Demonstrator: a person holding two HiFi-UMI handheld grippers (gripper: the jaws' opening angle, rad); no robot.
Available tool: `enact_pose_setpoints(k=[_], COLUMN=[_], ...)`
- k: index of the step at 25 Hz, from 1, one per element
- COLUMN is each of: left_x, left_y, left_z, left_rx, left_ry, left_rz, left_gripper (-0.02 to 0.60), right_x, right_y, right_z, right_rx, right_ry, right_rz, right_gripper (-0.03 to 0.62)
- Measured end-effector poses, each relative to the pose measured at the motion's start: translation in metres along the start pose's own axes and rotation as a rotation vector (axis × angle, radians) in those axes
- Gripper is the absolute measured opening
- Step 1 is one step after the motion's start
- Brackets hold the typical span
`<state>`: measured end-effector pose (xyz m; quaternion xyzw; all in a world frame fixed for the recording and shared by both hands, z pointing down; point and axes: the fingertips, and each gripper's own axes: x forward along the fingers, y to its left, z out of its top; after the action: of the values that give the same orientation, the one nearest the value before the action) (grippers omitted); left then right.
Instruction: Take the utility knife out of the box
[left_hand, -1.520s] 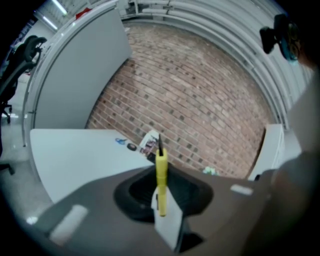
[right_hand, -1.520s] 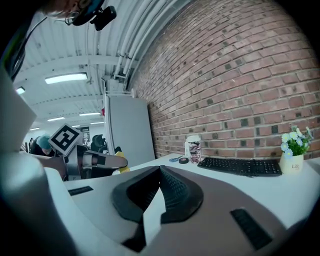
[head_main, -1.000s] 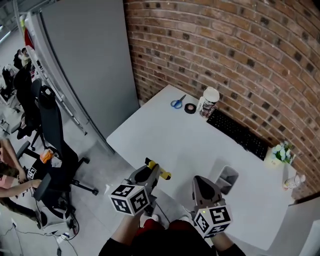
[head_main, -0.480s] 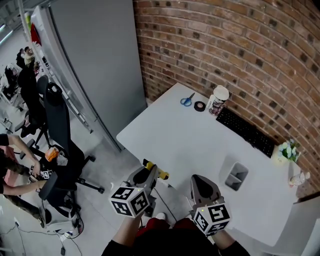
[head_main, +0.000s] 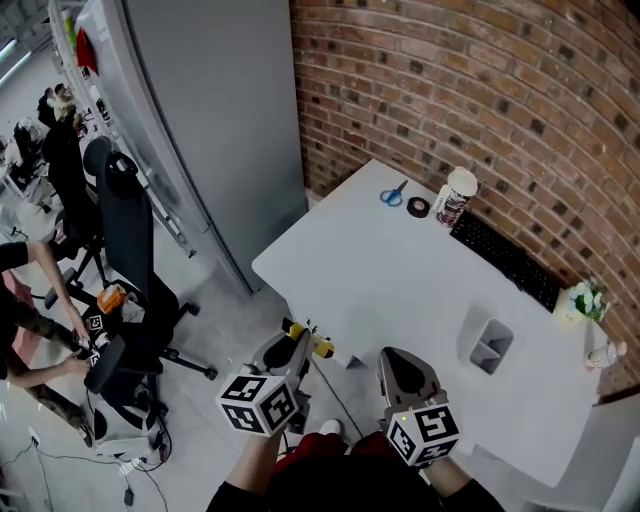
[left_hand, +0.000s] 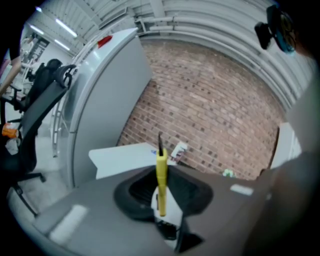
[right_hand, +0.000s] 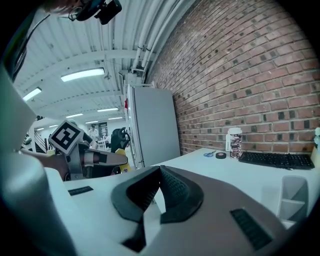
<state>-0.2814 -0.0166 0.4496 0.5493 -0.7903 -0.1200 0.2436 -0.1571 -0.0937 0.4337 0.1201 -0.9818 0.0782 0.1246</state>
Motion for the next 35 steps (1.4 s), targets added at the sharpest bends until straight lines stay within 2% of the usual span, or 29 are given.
enact_pose_setpoints(k=[12, 27, 35], left_x=[-0.030, -0.041, -0.053], left_y=[0.039, 0.047, 0.060], left_z=[0.000, -0.012, -0.017], left_rx=[-0.001, 0.033, 0.041], left_ry=[-0.004, 0.021, 0.035], left_rz=[0.037, 0.048, 0.082], left_gripper=[0.060, 0.060, 0.060], right_x=[0.017, 0.022, 0.028], right_y=[0.045, 0.061, 0.075], right_z=[-0.007, -0.019, -0.026], right_rx=[-0.020, -0.021, -0.018], right_ry=[0.019, 0.045, 0.070], right_rz=[0.038, 0.047, 0.072], right_gripper=[0.008, 0.008, 0.008])
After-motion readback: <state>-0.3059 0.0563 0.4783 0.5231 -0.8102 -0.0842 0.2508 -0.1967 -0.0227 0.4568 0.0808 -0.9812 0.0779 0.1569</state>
